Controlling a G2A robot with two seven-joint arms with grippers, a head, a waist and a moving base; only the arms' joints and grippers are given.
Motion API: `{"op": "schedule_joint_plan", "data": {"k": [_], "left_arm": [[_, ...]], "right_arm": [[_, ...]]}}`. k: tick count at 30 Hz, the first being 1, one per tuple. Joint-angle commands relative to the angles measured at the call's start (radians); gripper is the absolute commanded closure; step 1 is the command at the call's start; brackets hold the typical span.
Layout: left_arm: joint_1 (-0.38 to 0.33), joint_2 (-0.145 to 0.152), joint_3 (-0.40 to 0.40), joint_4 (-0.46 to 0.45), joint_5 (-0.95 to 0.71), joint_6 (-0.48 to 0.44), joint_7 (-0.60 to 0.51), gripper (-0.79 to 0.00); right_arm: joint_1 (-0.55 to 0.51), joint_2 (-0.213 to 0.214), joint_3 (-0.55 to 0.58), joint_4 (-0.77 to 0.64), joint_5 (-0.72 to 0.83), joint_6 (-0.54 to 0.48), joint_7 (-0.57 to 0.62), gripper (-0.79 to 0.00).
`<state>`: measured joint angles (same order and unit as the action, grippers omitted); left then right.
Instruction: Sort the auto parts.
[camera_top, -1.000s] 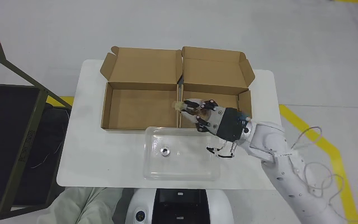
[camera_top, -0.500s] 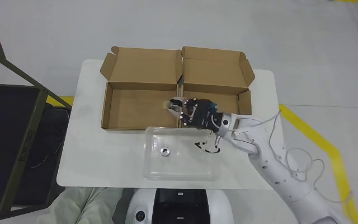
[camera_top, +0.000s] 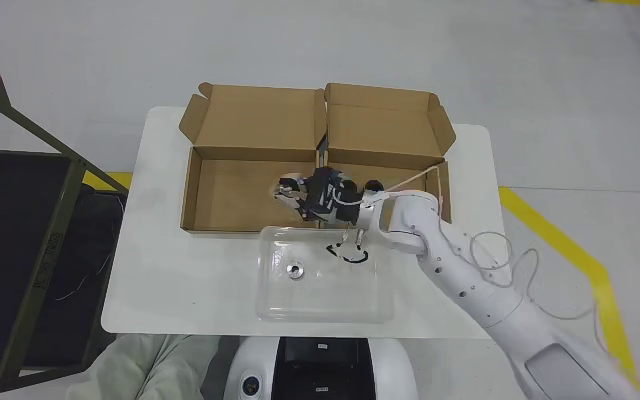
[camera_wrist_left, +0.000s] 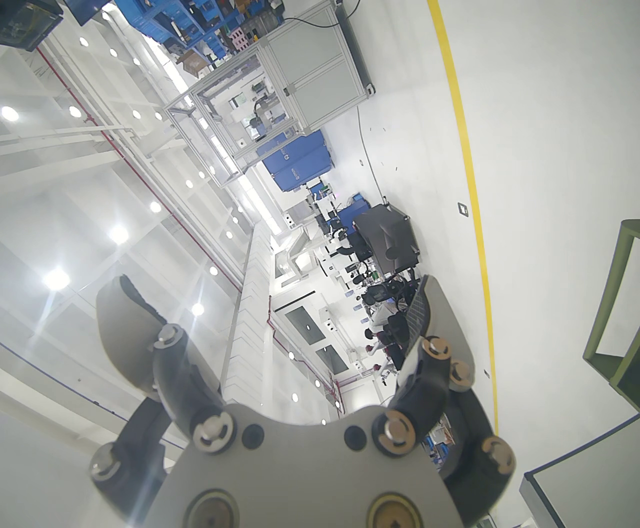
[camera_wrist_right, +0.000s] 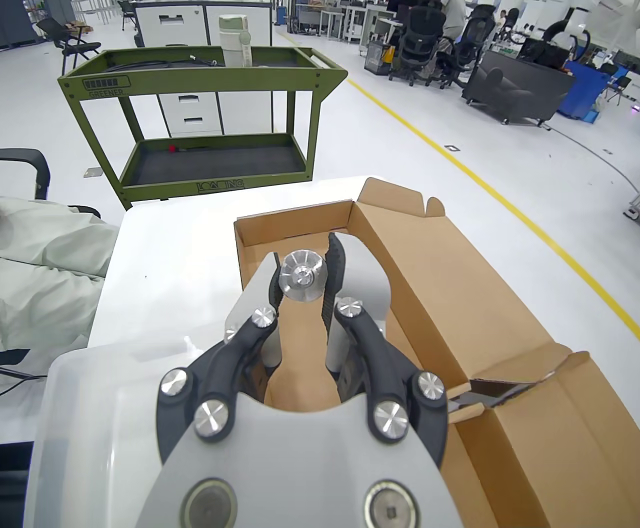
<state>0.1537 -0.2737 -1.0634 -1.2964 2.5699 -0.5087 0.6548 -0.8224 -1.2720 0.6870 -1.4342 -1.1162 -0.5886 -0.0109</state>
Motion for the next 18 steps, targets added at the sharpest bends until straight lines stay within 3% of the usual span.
{"op": "schedule_joint_plan", "data": {"k": [1, 18], "left_arm": [[0.000, 0.000, 0.000, 0.000, 0.000, 0.000, 0.000, -0.785], [0.000, 0.000, 0.000, 0.000, 0.000, 0.000, 0.000, -0.785]], "right_arm": [[0.031, -0.018, -0.026, 0.046, 0.010, -0.001, 0.001, 0.000], [0.242, -0.213, -0.235, 0.440, 0.087, 0.021, 0.044, 0.000]]}}
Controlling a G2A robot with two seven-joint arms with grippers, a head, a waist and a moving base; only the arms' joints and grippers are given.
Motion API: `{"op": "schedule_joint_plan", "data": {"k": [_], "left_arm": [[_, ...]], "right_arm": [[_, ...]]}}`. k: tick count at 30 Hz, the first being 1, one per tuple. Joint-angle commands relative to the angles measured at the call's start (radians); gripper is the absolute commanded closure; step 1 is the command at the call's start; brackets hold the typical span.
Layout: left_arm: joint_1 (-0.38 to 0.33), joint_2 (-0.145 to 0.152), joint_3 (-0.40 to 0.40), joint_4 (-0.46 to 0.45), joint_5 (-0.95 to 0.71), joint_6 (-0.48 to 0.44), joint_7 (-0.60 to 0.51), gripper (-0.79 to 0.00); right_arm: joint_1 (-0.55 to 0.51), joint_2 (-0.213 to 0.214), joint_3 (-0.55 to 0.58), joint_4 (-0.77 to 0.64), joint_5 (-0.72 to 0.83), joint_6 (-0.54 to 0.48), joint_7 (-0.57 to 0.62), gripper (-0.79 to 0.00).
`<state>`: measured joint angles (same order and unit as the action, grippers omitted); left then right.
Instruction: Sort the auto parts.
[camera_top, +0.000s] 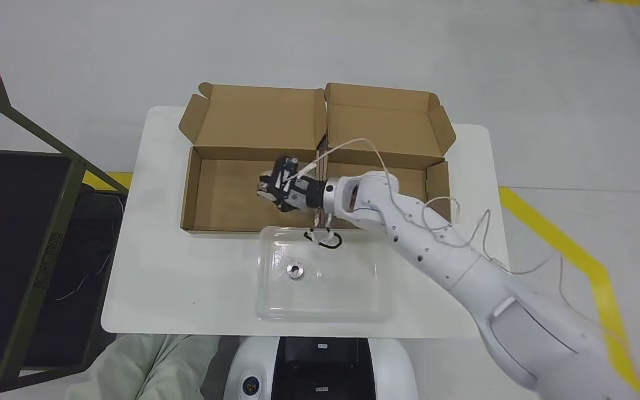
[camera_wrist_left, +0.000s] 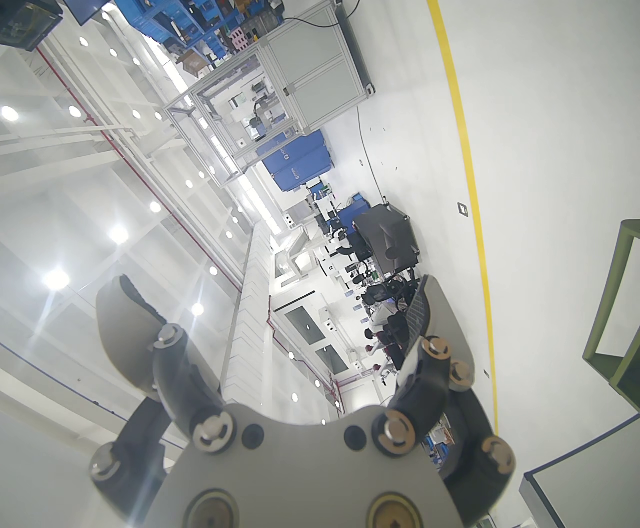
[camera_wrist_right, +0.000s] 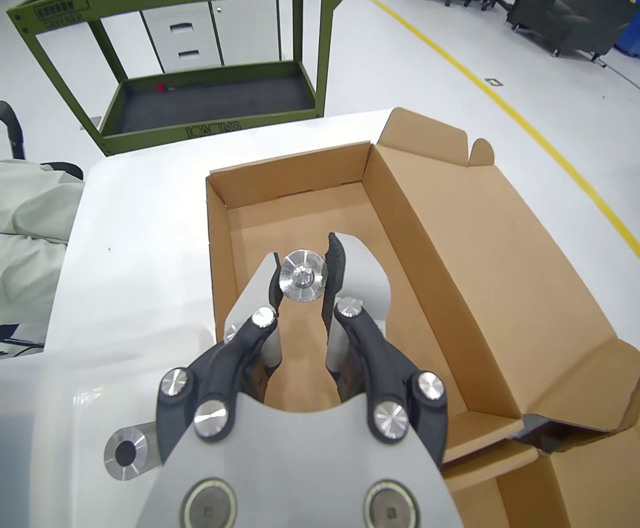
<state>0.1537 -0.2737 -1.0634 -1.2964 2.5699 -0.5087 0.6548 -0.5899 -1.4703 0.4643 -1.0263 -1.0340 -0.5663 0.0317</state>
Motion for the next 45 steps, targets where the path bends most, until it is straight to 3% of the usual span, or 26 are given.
{"op": "schedule_joint_plan", "data": {"k": [1, 15, 28, 31, 35, 38, 40, 45], "left_arm": [[0.000, 0.000, 0.000, 0.000, 0.000, 0.000, 0.000, -0.785], [0.000, 0.000, 0.000, 0.000, 0.000, 0.000, 0.000, -0.785], [0.000, 0.000, 0.000, 0.000, 0.000, 0.000, 0.000, -0.785], [0.000, 0.000, 0.000, 0.000, 0.000, 0.000, 0.000, -0.785], [0.000, 0.000, 0.000, 0.000, 0.000, 0.000, 0.000, -0.785], [0.000, 0.000, 0.000, 0.000, 0.000, 0.000, 0.000, -0.785], [0.000, 0.000, 0.000, 0.000, 0.000, 0.000, 0.000, -0.785], [0.000, 0.000, 0.000, 0.000, 0.000, 0.000, 0.000, -0.785]], "right_arm": [[0.017, -0.028, -0.023, 0.058, 0.007, 0.001, 0.006, 0.000], [0.091, -0.196, -0.113, 0.337, 0.010, 0.023, 0.053, 0.000], [0.124, -0.295, -0.134, 0.503, -0.017, 0.016, 0.072, -0.003], [0.127, -0.311, -0.137, 0.525, -0.032, 0.024, 0.072, -0.111], [0.130, -0.330, -0.138, 0.554, -0.045, 0.024, 0.070, -0.166], [0.132, -0.341, -0.135, 0.572, -0.052, 0.020, 0.062, -0.345], [0.134, -0.347, -0.133, 0.580, -0.056, 0.017, 0.058, -0.508], [0.141, -0.356, -0.127, 0.586, -0.075, 0.006, 0.029, -0.616]]}}
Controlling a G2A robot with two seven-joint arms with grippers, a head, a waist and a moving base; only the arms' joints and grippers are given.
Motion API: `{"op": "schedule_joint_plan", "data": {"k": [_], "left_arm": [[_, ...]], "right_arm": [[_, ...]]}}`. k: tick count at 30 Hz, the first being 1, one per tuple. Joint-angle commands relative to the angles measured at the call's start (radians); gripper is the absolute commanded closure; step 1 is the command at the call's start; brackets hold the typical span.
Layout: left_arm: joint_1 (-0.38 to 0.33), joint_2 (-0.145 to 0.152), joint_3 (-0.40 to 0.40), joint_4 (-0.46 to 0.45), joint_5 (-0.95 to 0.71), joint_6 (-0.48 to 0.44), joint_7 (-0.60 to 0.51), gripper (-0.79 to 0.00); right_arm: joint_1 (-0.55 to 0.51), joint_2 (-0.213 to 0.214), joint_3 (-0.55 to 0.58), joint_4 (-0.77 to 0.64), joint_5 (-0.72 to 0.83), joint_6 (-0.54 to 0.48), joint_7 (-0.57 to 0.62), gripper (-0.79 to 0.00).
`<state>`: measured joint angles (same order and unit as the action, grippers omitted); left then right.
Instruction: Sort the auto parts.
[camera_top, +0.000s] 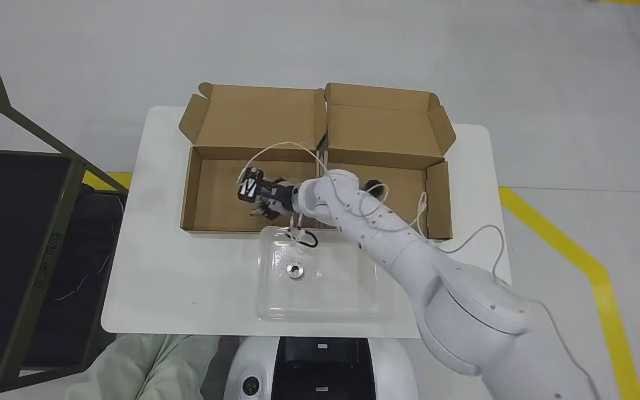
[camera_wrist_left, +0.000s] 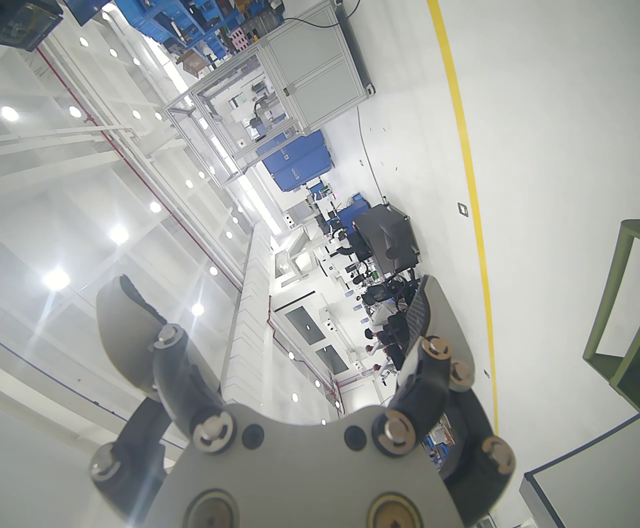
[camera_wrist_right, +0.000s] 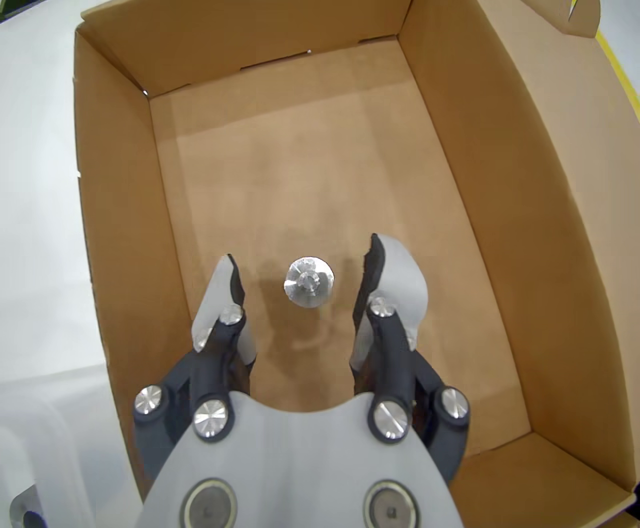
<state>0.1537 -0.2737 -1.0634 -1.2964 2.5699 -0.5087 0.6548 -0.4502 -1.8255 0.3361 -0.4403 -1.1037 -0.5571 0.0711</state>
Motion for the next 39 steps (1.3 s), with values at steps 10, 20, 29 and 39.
{"op": "schedule_joint_plan", "data": {"k": [10, 20, 29, 39], "left_arm": [[0.000, 0.000, 0.000, 0.000, 0.000, 0.000, 0.000, -0.785], [0.000, 0.000, 0.000, 0.000, 0.000, 0.000, 0.000, -0.785], [0.000, 0.000, 0.000, 0.000, 0.000, 0.000, 0.000, -0.785], [0.000, 0.000, 0.000, 0.000, 0.000, 0.000, 0.000, -0.785]], "right_arm": [[0.027, 0.013, 0.039, -0.031, -0.042, -0.016, -0.104, -0.634], [-0.010, 0.086, 0.104, -0.226, -0.111, -0.036, -0.127, -0.631], [-0.160, 0.215, 0.248, -0.594, -0.186, -0.080, 0.018, -0.646], [-0.418, 0.348, 0.470, -1.004, -0.292, -0.193, 0.201, -0.686]]}}
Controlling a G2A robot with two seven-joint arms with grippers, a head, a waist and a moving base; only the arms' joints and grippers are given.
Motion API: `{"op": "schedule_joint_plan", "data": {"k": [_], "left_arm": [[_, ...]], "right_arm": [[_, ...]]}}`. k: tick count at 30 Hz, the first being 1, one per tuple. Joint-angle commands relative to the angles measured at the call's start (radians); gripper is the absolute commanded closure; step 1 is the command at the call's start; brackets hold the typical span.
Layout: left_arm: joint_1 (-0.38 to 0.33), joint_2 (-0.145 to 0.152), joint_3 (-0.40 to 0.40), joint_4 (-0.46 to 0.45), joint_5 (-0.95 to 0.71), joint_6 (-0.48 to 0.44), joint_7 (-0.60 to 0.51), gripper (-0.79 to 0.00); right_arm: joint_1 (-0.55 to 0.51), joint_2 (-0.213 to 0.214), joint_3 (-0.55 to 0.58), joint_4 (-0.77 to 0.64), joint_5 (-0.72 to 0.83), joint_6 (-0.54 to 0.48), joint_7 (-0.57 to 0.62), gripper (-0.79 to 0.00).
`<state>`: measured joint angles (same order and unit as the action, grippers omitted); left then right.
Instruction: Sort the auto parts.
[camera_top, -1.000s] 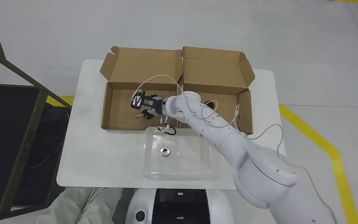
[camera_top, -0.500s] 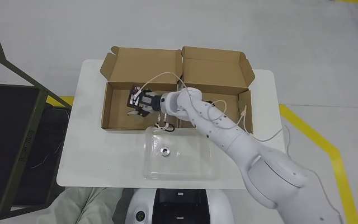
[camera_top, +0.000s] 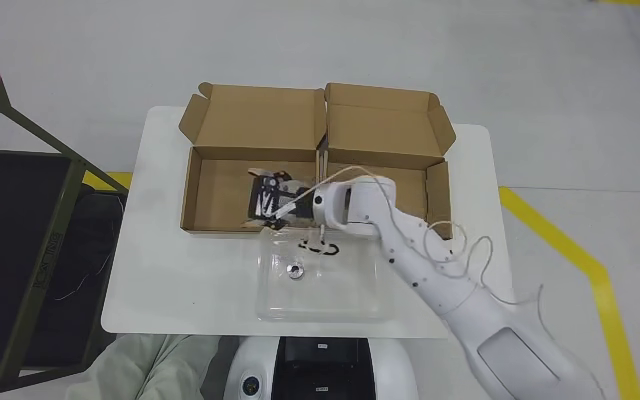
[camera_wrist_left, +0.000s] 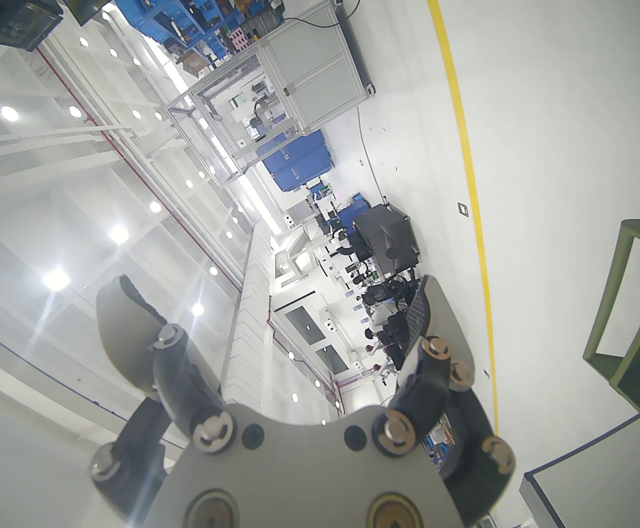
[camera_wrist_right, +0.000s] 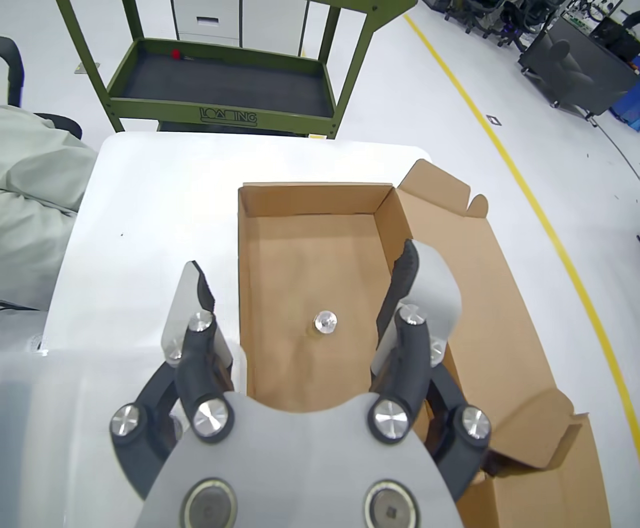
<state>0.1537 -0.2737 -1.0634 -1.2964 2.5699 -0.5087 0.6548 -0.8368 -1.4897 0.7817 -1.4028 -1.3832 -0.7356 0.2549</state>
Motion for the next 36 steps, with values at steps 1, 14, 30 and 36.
{"op": "schedule_joint_plan", "data": {"k": [1, 14, 30, 36], "left_arm": [[0.000, 0.000, 0.000, 0.000, 0.000, 0.000, 0.000, -0.785], [0.000, 0.000, 0.000, 0.000, 0.000, 0.000, 0.000, -0.785], [0.000, 0.000, 0.000, 0.000, 0.000, 0.000, 0.000, -0.785], [0.000, 0.000, 0.000, 0.000, 0.000, 0.000, 0.000, -0.785]], "right_arm": [[-0.055, 0.022, 0.042, -0.070, -0.024, -0.026, 0.033, -0.693], [-0.242, 0.104, 0.170, -0.266, -0.072, -0.277, 0.091, -0.714], [-0.349, 0.152, 0.126, -0.306, -0.219, -0.277, 0.173, -0.705], [-0.327, 0.152, 0.093, -0.248, -0.250, -0.245, 0.177, -0.699]]}}
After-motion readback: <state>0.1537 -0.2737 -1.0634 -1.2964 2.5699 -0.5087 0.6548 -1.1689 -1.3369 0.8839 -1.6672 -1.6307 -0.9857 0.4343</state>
